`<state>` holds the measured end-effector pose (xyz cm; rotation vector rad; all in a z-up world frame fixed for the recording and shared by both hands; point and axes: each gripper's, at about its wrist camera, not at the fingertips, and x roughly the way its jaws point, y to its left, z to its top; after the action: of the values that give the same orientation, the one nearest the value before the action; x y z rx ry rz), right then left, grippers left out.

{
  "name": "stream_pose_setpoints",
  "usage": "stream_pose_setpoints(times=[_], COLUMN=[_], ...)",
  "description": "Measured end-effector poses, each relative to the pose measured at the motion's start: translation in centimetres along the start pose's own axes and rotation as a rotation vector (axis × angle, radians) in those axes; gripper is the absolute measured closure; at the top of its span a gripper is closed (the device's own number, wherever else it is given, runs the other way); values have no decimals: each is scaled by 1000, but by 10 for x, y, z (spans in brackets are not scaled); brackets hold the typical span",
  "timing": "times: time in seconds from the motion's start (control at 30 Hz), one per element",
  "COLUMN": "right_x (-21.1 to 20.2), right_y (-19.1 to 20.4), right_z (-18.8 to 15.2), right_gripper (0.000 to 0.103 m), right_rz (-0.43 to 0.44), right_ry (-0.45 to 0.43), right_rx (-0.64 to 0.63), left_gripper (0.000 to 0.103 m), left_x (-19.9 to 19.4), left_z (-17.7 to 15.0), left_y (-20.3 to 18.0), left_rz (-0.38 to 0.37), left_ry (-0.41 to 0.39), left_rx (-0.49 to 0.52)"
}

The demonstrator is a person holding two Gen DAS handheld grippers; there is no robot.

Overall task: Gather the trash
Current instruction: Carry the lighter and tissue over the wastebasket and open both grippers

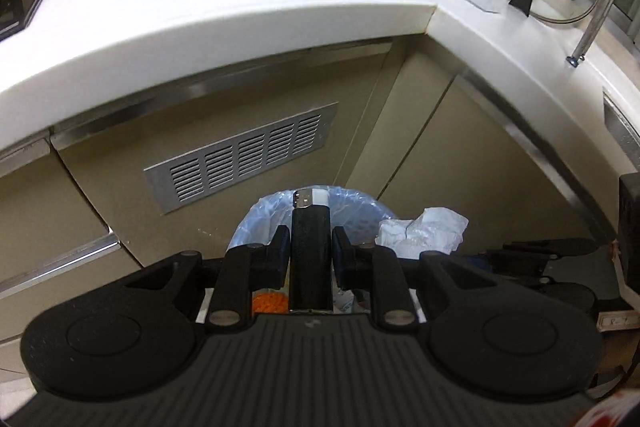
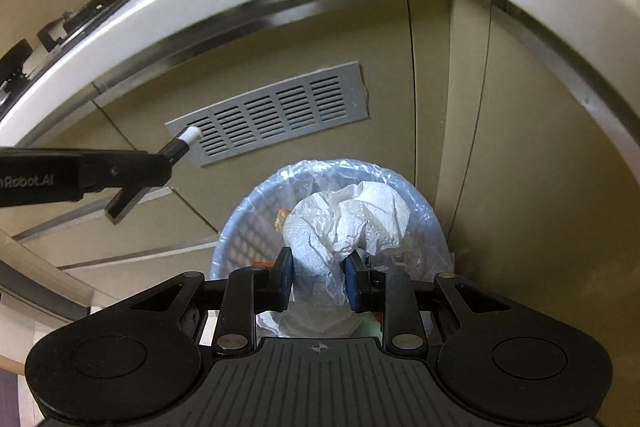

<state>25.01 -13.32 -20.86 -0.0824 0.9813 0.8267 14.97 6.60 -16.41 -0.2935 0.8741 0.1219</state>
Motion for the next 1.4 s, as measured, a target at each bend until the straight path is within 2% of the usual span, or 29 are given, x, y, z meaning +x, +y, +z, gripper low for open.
stream_pose_setpoints(times=[0.03, 0.1, 0.17, 1.0, 1.13, 1.4], right_x=[3, 9, 12, 12, 11, 3], right_y=[-2, -3, -3, -19, -19, -20], right_z=[0, 2, 4, -7, -7, -7], right_gripper=[75, 57, 48, 48, 47, 47], right_rz=[6, 15, 8, -33, -32, -14], right_ry=[4, 2, -20, 52, 59, 63], right_rx=[6, 21, 33, 118, 119, 140], left_gripper=[84, 84, 84, 84, 72, 72], left_x=[2, 5, 9, 48, 54, 48], left_z=[-1, -2, -2, -29, -34, -43], left_y=[1, 2, 2, -6, -6, -7], left_rz=[2, 3, 6, -27, -43, -15], left_ry=[2, 8, 15, 115, 132, 159], left_rx=[-2, -6, -7, -1, -7, 25])
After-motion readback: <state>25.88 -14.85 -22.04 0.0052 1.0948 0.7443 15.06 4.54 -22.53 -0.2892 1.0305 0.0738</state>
